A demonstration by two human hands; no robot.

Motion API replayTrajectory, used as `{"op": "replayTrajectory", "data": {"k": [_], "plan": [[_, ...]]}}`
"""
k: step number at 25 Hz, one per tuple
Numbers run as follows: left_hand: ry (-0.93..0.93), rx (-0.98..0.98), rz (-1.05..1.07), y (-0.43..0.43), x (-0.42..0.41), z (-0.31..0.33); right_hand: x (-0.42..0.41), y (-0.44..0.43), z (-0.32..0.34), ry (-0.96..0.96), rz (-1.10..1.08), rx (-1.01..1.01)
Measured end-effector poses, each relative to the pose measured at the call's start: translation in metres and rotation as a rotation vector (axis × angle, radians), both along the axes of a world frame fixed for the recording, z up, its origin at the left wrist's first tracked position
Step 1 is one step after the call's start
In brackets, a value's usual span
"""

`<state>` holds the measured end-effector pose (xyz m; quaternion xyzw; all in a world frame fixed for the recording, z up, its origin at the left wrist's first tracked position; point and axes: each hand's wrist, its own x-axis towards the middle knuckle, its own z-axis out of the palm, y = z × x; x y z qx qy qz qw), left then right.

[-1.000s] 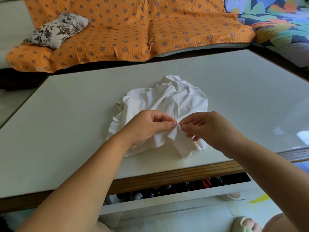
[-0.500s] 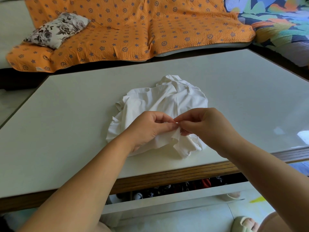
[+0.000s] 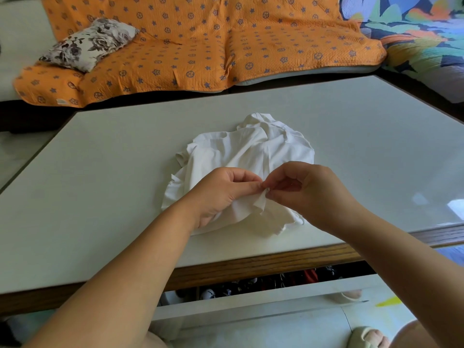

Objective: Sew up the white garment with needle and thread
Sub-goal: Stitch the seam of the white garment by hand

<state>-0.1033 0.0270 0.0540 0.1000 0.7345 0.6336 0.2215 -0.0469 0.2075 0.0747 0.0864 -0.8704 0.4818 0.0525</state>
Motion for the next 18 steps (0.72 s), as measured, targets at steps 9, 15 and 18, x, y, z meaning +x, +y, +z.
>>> {"op": "replayTrajectory", "data": {"k": [9,15,18], "plan": [[-0.053,0.027,0.030,-0.004,-0.001,0.001,-0.012,0.009,0.016,-0.043,-0.175,-0.391],[0.019,0.008,0.016,-0.004,-0.001,0.003,-0.032,0.026,0.022,-0.412,-0.271,-1.221],[0.029,0.027,0.005,-0.005,0.001,0.003,-0.045,0.035,0.014,-0.306,-0.399,-1.165]]}}
